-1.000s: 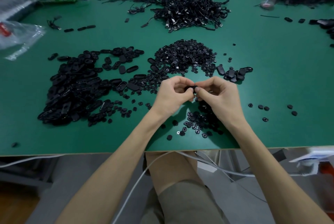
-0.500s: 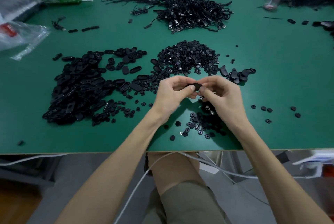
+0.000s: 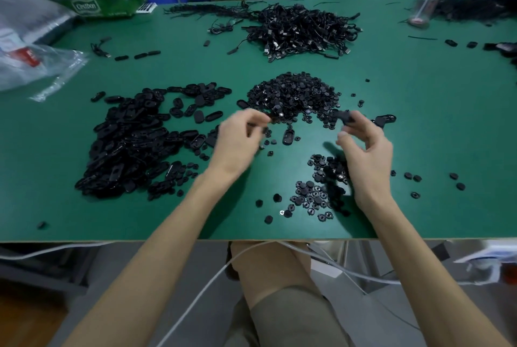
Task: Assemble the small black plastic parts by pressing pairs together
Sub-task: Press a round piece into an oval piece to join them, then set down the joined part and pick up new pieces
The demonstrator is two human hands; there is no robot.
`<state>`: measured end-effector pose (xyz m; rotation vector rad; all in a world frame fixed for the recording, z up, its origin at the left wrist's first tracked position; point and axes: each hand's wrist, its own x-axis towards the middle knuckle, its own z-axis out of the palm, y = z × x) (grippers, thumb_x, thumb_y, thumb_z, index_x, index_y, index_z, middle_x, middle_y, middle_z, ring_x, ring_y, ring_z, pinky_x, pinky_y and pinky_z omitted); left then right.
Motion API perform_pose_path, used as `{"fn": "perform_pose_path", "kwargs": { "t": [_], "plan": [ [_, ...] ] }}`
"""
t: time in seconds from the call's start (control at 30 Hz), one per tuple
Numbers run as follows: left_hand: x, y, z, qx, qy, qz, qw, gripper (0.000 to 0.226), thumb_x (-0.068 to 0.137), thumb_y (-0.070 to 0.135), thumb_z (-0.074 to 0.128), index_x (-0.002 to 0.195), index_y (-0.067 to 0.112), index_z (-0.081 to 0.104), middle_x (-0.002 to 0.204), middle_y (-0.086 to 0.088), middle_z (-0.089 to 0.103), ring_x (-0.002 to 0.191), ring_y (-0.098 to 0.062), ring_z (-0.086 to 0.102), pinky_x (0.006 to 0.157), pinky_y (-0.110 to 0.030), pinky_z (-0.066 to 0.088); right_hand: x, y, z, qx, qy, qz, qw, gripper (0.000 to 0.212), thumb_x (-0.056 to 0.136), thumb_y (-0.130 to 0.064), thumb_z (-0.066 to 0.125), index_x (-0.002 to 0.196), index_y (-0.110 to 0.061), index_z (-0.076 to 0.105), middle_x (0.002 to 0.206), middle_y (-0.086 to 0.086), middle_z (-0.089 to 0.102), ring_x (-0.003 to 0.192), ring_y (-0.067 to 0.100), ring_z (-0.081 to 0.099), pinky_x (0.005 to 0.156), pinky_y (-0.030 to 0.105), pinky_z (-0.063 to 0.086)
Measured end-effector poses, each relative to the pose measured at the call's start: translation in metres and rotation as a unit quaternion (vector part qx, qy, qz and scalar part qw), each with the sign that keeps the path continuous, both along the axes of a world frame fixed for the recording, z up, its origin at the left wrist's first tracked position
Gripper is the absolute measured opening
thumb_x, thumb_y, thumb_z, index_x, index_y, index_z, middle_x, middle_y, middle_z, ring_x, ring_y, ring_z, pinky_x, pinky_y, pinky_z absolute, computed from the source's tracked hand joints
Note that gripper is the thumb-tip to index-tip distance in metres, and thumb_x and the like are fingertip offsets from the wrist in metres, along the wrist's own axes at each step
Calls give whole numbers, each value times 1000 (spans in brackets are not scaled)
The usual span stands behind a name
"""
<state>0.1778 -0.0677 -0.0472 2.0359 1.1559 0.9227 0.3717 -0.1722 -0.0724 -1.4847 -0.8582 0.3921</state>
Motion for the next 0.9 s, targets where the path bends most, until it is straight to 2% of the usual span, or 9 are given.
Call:
{"fn": "perform_pose_path", "kwargs": {
  "t": [0.07,0.1,0.23,0.3,0.43,0.53,0.63,0.77,0.9],
  "plan": [
    [-29,18,7,53,110,67,990,30,101,-3,52,121,12,68,124,-3,68,107,-10,64,100,-20,48,2,2,-2,-11,31,-17,999,62,97,-11,60,155,-19,42,139,-2,57,112,-18,55,92,5,47],
    [-44,27,10,68,169,99,978,30,101,-3,53,122,12,68,126,-5,68,108,-13,64,102,-23,48,2,3,-3,-17,52,-15,998,68,97,-10,59,160,-19,34,147,-3,52,112,-21,54,93,6,47],
    [-97,56,18,41,383,166,908,27,96,19,72,119,6,72,118,-17,71,109,-34,65,101,-49,53,5,8,-4,-20,137,11,990,83,97,-2,54,165,-17,9,169,3,24,146,7,38,97,5,36],
    [-109,58,18,26,402,167,900,30,94,26,76,114,4,75,111,-19,72,105,-39,65,96,-52,54,6,9,-4,-26,141,17,989,83,97,-1,54,165,-17,8,170,4,21,150,10,33,97,5,35],
    [-113,51,8,82,375,186,905,24,97,25,71,107,5,79,100,-17,76,95,-37,69,93,-52,54,3,5,-4,-62,60,37,996,71,98,-8,59,162,-18,29,166,-1,34,145,10,41,105,15,35],
    [-107,45,7,149,357,221,895,27,103,27,62,110,5,76,107,-19,71,97,-38,64,93,-51,49,-2,3,-1,-83,-82,36,992,39,97,-14,64,136,-17,63,147,-1,53,133,11,51,114,28,42],
    [-88,33,10,165,263,205,928,30,107,26,53,114,3,70,107,-16,69,91,-30,64,84,-43,51,-7,5,-2,-136,-215,30,967,20,94,-30,73,112,-23,73,119,-4,57,119,14,42,107,38,35],
    [-48,16,14,18,72,109,991,20,108,20,51,112,6,65,95,-6,68,69,-15,66,59,-25,53,-10,9,-1,-228,-272,53,933,18,89,-44,76,100,-30,74,102,-4,56,107,17,35,83,31,18],
    [-11,1,9,-139,-78,-17,987,17,102,4,60,118,4,65,103,-13,71,68,-11,69,59,-24,58,-10,11,-2,-205,-260,54,942,10,89,-37,78,89,-27,73,96,-2,65,103,24,49,78,33,21]
  ]
}}
